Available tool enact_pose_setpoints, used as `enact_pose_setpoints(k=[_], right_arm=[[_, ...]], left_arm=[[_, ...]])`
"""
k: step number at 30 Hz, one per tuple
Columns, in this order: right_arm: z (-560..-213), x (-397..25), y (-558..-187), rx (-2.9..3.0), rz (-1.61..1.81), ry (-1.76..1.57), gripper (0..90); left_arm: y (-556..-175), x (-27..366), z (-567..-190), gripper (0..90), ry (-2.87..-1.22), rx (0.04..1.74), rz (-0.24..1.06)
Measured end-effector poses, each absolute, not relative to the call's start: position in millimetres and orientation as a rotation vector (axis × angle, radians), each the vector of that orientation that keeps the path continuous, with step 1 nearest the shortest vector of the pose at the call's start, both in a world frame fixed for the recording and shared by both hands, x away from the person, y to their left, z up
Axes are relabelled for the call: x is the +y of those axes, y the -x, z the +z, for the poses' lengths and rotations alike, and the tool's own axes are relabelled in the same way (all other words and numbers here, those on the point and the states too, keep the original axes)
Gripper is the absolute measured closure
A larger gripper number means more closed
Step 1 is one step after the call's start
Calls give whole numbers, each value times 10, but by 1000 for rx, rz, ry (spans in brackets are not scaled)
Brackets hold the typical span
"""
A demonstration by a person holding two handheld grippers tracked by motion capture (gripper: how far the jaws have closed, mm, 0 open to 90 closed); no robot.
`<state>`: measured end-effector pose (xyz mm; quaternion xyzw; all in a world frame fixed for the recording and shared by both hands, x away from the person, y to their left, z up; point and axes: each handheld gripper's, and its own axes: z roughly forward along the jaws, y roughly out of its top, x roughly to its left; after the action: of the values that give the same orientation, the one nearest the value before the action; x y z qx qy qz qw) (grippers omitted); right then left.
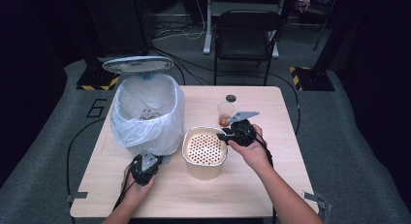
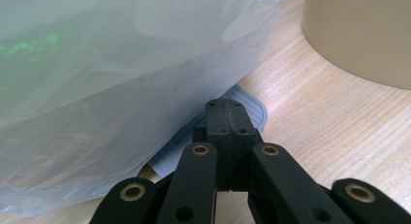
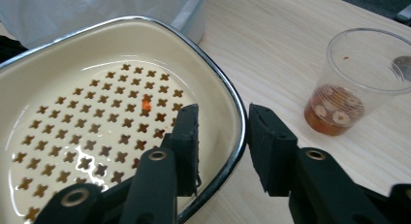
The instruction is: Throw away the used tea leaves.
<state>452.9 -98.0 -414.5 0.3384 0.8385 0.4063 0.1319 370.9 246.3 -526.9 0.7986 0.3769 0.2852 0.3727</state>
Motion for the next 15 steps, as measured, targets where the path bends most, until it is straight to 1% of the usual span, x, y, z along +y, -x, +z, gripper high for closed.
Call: enact_pose_setpoints(k=[2,8,9,12,15], right_arm=[[-4161,-985,-4548,2437,1174,-995,728],[-4155,-984,-4561,2445,1182,-1030,758],[-4137,-993,-4555,2469,1164,-1009,786],[-4128,-1010,-4535,2488,1165,-997,792],[-4129,-1075,-4439,2480,1163,-1010,791]], left_arm=[[-3710,2461,-5272,900,-2043,963,734],[-3710,2459,-5274,900,-2040,964,737],[-3709,2463,-5269,900,-2048,962,731],[-3709,2462,-5270,900,-2046,963,731],[-3709,2463,-5269,900,-2047,964,732]])
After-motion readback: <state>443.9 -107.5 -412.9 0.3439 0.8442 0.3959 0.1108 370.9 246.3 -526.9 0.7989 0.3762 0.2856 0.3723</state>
